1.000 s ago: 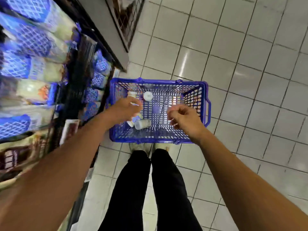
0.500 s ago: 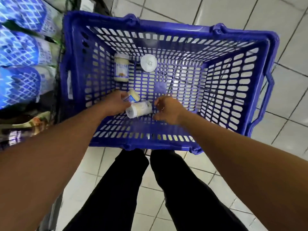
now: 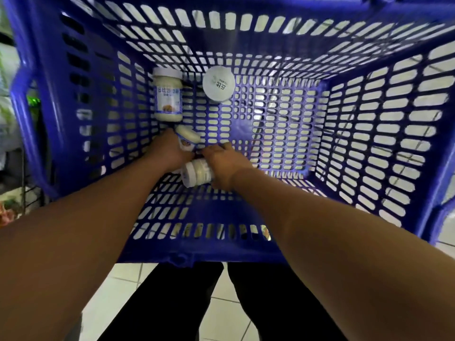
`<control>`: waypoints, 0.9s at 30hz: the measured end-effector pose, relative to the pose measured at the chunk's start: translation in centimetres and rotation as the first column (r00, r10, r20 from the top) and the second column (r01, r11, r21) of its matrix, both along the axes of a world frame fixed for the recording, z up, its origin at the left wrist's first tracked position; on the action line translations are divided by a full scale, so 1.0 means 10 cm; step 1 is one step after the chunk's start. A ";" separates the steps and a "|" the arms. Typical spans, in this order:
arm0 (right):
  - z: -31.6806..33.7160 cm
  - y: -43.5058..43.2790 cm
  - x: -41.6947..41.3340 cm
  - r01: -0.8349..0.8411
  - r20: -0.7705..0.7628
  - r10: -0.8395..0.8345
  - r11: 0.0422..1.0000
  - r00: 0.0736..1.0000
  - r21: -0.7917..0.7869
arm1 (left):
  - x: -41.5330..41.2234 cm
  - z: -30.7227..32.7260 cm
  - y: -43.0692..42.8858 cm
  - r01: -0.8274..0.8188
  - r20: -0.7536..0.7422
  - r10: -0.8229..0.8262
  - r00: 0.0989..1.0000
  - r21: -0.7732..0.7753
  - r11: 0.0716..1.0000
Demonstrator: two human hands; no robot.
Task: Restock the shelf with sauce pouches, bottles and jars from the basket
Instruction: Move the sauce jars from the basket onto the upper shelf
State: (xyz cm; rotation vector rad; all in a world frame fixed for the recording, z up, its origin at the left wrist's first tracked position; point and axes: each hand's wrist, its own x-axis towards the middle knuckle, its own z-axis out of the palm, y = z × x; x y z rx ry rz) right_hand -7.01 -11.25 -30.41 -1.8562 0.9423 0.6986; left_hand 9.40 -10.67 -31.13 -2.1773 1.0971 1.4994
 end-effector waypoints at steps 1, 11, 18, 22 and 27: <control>-0.01 0.00 0.01 -0.006 0.015 0.006 1.000 1.000 0.006 | -0.01 -0.01 0.00 0.004 0.016 -0.004 1.000 -0.020 1.000; 0.41 0.04 -0.43 0.425 0.040 -0.449 0.867 0.892 0.259 | -0.04 0.33 0.04 -0.295 -0.140 0.294 0.945 0.013 0.955; 1.05 0.15 -0.75 0.823 -0.054 -0.868 0.445 0.493 0.352 | -0.31 0.93 -0.04 -0.572 -0.332 0.577 0.746 0.123 0.811; 1.46 0.16 -0.84 0.904 -0.064 -0.957 0.245 0.284 0.351 | -0.42 1.29 -0.08 -0.594 -0.389 0.588 0.709 0.120 0.795; 2.02 0.08 -0.96 0.913 -0.024 -0.982 0.163 0.186 0.373 | -0.44 1.83 -0.12 -0.469 -0.432 0.360 0.827 -0.178 0.865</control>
